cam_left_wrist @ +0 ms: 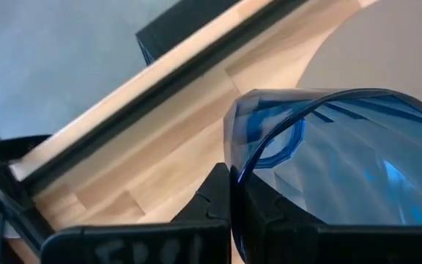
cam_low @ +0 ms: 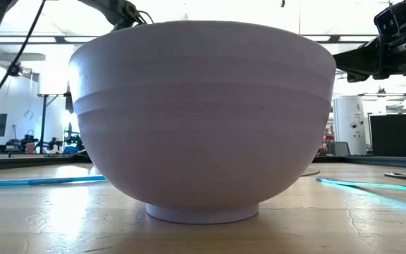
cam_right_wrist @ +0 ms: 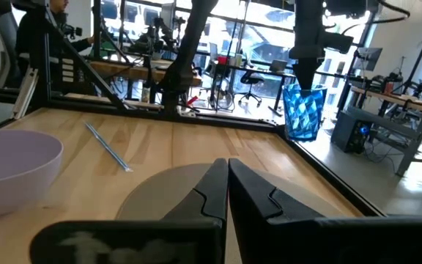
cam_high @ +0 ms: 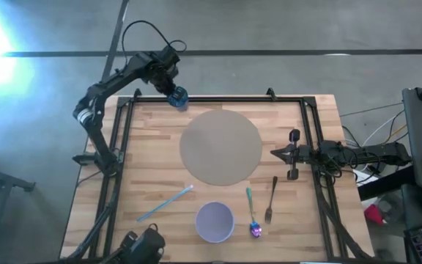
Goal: Pick & Place Utensil
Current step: Put the blue cup on the top of the table, then put the black fork into the purple bowl
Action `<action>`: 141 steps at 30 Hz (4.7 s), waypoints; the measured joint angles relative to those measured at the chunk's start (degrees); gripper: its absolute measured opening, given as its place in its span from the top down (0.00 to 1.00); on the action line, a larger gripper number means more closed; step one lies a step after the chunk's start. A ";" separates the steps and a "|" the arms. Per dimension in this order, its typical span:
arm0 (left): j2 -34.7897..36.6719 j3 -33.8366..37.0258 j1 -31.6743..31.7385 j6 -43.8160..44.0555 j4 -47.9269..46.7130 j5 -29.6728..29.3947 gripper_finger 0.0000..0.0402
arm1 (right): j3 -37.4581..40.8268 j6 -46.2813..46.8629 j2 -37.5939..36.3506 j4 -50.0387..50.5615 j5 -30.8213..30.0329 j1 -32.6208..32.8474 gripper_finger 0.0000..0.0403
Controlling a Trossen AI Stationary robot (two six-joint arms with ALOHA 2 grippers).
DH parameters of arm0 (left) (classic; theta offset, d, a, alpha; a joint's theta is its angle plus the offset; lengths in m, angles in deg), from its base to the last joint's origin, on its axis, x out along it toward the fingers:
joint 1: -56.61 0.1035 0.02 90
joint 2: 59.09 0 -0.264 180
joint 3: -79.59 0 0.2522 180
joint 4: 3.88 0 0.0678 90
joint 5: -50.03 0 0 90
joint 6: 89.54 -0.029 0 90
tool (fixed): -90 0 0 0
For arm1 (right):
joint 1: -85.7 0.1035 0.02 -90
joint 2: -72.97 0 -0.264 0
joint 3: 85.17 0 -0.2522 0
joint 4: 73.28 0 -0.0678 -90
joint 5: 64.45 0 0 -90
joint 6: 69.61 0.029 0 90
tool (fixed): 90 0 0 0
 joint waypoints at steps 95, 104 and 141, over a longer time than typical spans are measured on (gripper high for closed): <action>-7.29 5.84 5.27 0.86 4.57 4.62 0.72 | 0.00 0.00 0.03 0.00 0.01 0.01 0.98; -7.21 -0.25 5.27 -0.36 0.74 4.60 0.63 | 0.00 0.00 0.03 0.00 0.00 0.01 0.98; 5.74 -16.63 -10.55 -7.25 -11.86 4.63 0.63 | 0.01 -0.01 -0.01 0.01 0.00 0.00 0.98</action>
